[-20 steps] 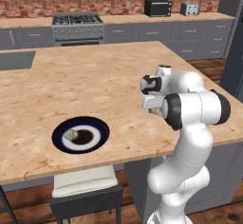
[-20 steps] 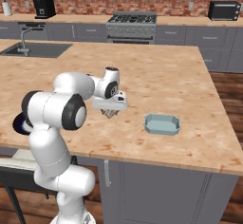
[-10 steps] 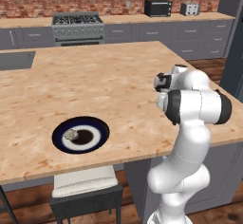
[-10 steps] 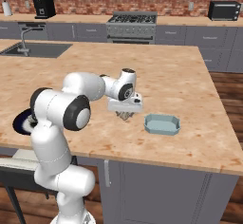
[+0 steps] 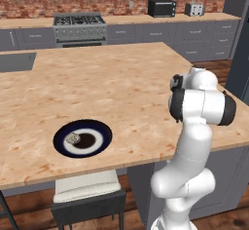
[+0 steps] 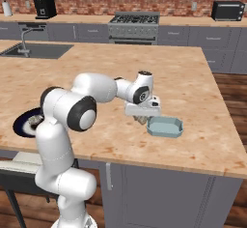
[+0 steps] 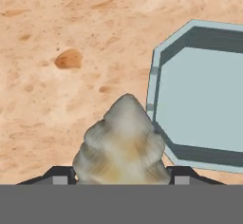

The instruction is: Place two dumplings into each of the tupperware containers and then place the containers in the fridge.

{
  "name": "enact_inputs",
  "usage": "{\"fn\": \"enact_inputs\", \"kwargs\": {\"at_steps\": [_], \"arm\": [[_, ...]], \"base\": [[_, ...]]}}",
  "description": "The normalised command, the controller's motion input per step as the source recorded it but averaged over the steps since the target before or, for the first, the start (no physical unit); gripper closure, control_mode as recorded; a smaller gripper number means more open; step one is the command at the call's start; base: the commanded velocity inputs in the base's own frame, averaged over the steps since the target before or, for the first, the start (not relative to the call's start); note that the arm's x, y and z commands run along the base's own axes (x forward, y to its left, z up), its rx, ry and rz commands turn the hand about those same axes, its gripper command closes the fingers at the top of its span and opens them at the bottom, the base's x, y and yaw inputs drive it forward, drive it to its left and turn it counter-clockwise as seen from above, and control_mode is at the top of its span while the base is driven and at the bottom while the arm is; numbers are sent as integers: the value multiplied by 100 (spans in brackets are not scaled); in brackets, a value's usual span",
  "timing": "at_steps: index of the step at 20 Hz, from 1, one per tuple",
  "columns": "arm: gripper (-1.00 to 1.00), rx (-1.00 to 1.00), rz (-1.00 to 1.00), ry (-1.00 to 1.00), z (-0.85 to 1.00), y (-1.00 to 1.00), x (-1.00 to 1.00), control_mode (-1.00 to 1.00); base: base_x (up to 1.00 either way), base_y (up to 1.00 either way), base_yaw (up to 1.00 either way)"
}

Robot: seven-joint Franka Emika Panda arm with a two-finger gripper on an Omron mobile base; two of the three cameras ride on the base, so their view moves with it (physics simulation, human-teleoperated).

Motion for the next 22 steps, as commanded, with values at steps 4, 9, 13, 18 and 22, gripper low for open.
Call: {"fn": "enact_inputs", "kwargs": {"at_steps": [4,9,13,18,22], "arm": [[100,0,-1,0,0,-67,0,-100],[100,0,0,0,-4,-29,14,-100],[100,0,0,0,-20,-10,25,-100],[100,0,0,0,-28,-17,25,-100],[100,0,0,0,-25,-14,17,-100]], "base": [[0,0,0],[0,0,0],[0,0,0],[0,0,0],[0,0,0]]}}
